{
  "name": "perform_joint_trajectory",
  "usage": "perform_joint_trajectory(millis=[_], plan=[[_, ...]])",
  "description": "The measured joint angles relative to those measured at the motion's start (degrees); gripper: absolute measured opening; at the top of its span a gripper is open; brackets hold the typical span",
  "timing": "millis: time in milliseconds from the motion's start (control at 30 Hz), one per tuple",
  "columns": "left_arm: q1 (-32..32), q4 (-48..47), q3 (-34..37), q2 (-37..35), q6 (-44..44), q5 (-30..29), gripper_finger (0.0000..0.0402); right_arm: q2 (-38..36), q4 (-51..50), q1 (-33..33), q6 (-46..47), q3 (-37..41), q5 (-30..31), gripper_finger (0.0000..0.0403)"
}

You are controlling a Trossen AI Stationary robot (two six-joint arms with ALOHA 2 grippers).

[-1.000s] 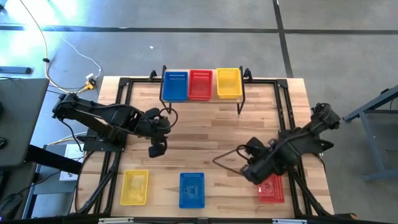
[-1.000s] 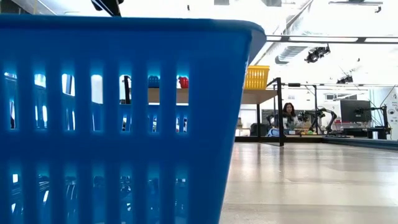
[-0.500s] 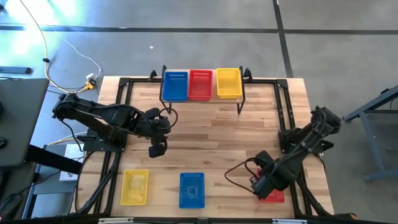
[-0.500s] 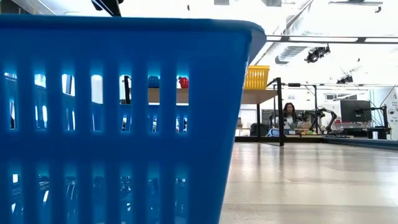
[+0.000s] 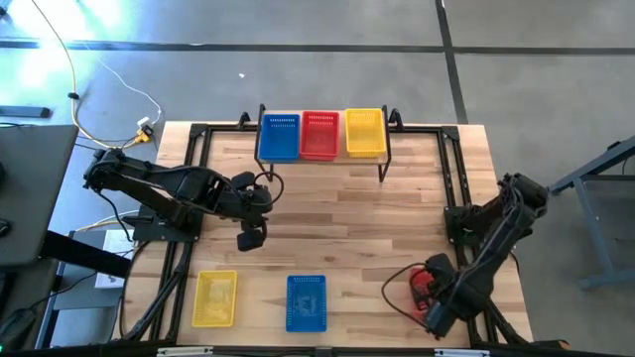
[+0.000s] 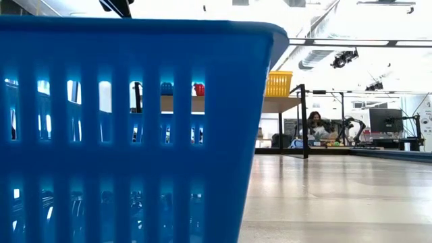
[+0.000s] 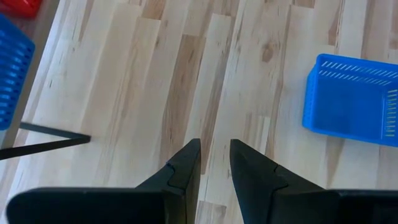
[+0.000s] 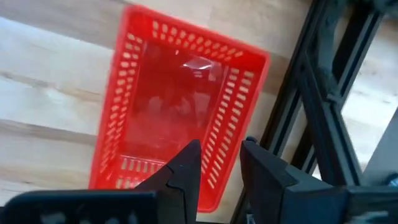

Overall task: Stack baskets on shelf by color
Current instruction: Stack the red basket on top of the red basket on the shelf

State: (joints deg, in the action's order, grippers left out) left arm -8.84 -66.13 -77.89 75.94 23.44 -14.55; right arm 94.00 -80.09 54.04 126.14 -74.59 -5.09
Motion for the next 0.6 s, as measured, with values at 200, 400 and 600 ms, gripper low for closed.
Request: perform_joint_trajectory(millis=[200, 400, 600], plan=[[0.0, 0.0, 0.0, 0.0, 0.0, 0.0, 0.0076, -0.02, 6.48, 1.39, 1.41, 4.56, -3.93, 0.0099], [0.0, 0.0, 0.0, 0.0, -0.02, 0.0, 0.0076, -0.02, 10.51, 1.99, 1.54, 8.43, -7.07, 0.0099], [0.0, -0.02, -0.02, 0.0, 0.0, 0.0, 0.0076, -0.02, 11.53, 2.28, 1.98, 10.66, -8.99, 0.0099]])
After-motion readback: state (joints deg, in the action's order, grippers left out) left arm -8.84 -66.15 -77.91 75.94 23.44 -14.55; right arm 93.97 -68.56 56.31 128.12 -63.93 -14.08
